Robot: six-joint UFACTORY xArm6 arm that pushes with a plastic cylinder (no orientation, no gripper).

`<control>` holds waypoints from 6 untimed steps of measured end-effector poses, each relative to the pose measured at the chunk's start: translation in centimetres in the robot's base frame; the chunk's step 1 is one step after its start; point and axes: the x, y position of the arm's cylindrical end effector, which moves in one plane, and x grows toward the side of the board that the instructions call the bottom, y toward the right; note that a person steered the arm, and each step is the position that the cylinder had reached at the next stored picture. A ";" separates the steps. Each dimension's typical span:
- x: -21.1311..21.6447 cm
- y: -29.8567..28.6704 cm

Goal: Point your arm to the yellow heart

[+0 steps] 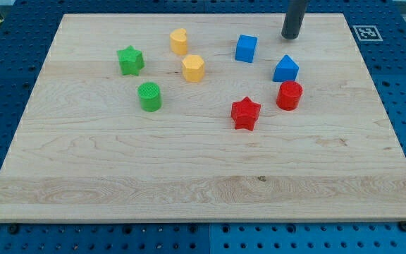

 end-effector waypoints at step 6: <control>-0.2 0.2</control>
